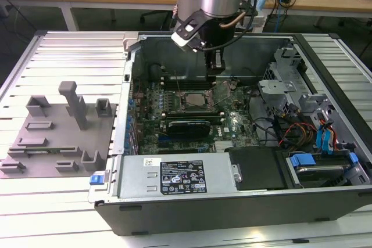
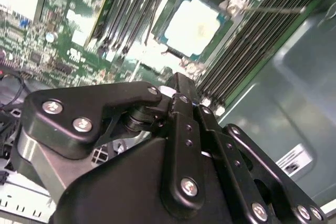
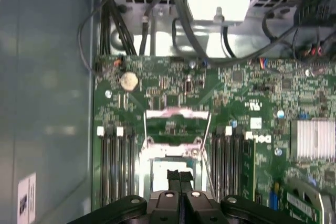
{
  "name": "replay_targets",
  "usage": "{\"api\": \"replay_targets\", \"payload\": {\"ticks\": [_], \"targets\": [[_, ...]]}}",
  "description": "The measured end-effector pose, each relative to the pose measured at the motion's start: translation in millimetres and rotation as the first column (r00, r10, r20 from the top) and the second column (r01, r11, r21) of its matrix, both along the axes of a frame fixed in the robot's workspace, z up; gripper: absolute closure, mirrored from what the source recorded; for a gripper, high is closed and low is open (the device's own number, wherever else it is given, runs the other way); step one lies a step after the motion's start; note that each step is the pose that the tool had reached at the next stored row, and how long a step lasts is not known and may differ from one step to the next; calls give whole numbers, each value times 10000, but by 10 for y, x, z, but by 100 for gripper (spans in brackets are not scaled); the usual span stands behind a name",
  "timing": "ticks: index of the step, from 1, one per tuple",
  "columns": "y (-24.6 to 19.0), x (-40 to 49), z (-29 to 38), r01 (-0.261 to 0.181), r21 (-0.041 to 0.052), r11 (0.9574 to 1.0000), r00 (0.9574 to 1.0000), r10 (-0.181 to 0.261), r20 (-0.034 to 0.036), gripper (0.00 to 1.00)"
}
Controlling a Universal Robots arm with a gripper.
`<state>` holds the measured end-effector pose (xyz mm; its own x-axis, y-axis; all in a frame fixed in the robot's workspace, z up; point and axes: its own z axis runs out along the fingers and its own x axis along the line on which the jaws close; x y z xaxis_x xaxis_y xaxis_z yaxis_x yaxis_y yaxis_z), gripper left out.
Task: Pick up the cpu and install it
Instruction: 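Close the cpu cover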
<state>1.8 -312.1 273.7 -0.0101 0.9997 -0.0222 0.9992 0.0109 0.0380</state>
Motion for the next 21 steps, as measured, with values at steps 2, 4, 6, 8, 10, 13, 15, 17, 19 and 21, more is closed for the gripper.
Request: {"api": "replay_targets", "payload": {"ticks": [2, 4, 6, 8, 10, 13, 15, 17, 19, 21], "targets": [[-2, 76, -1, 2, 2, 10000, 10000, -2, -6, 89], [-3, 139, -1, 2, 3, 10000, 10000, -2, -12, 89], [-6, 210, -1, 1, 2, 10000, 10000, -1, -17, 89], [-9, 279, -1, 0, 1, 10000, 10000, 0, -21, 89], [-12, 408, -1, 2, 1, 10000, 10000, -2, -26, 89], [-15, 586, -2, 2, 2, 10000, 10000, -2, -38, 89], [-15, 665, -10, 2, 3, 10000, 10000, -1, -43, 89], [-16, 685, -45, 2, 1, 10000, 10000, -2, -48, 89], [-16, 692, -85, 2, 0, 10000, 10000, -2, -50, 89], [-16, 695, -122, 2, 1, 10000, 10000, -2, -53, 89]]}}
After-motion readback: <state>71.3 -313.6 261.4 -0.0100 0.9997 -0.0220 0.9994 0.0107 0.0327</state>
